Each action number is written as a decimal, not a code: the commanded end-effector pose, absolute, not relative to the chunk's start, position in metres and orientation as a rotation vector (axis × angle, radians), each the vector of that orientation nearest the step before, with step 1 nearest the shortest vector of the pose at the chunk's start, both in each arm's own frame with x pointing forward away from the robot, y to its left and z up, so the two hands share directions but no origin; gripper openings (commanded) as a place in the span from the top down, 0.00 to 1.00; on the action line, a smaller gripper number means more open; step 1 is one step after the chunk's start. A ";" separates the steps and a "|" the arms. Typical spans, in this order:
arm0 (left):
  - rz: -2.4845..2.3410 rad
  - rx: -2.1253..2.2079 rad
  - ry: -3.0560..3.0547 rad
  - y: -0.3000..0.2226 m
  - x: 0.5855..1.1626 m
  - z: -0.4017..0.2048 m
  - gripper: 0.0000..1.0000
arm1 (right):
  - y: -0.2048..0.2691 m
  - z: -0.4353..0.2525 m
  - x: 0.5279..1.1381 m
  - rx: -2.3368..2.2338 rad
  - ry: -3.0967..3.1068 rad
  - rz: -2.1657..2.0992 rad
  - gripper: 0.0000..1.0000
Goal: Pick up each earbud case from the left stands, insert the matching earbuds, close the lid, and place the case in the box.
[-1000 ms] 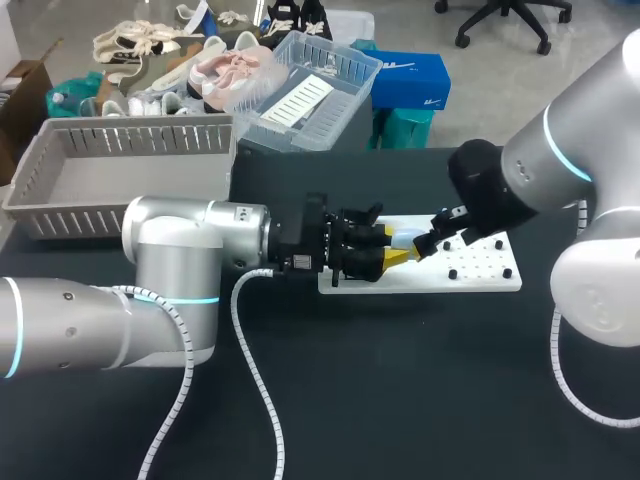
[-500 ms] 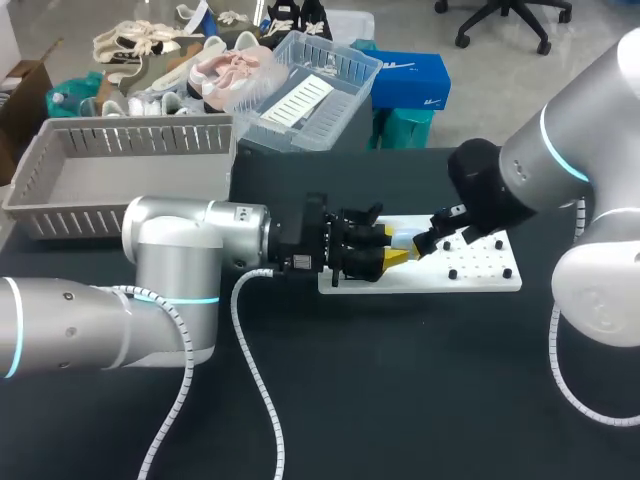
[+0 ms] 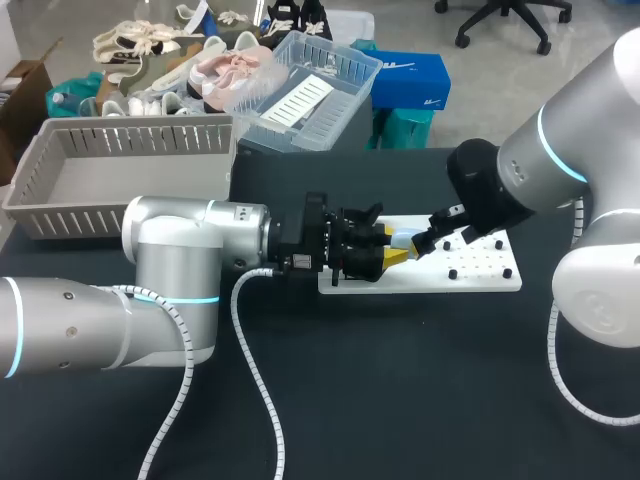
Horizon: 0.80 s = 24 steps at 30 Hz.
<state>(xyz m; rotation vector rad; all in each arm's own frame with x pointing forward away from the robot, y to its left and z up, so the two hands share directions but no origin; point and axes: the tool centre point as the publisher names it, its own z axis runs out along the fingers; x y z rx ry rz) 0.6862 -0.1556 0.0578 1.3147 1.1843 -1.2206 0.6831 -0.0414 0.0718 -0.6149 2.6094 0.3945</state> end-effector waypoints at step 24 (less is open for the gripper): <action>-1.224 1.317 1.182 -0.156 0.687 0.057 1.00 | -0.041 0.082 0.689 -0.606 2.598 0.390 0.00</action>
